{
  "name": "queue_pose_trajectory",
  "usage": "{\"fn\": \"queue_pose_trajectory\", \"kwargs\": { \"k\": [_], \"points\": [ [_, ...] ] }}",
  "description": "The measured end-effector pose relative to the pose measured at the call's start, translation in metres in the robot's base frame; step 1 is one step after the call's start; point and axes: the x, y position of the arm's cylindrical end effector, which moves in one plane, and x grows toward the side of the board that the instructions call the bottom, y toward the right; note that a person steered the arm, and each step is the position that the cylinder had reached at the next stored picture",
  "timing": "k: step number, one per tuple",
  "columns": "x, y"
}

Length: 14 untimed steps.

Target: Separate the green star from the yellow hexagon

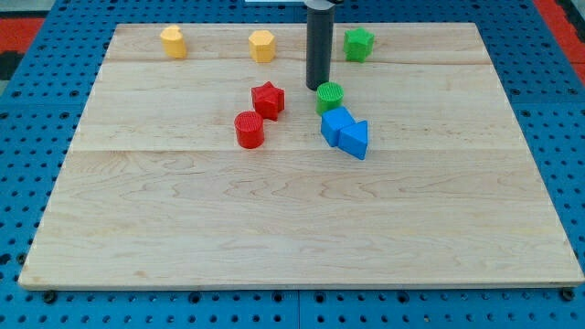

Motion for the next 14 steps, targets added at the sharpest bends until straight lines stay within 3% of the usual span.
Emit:
{"fn": "queue_pose_trajectory", "kwargs": {
  "k": [2, 4, 5, 6, 7, 8, 9, 10, 11, 12, 13, 14],
  "points": [
    [0.023, 0.009],
    [-0.076, 0.095],
    [-0.1, 0.038],
    [-0.072, -0.013],
    [-0.129, 0.018],
    [-0.132, -0.037],
    [-0.105, -0.103],
    [-0.091, -0.02],
    [-0.117, -0.031],
    [-0.072, 0.006],
    [0.011, 0.041],
    [0.002, 0.033]
  ]
}}
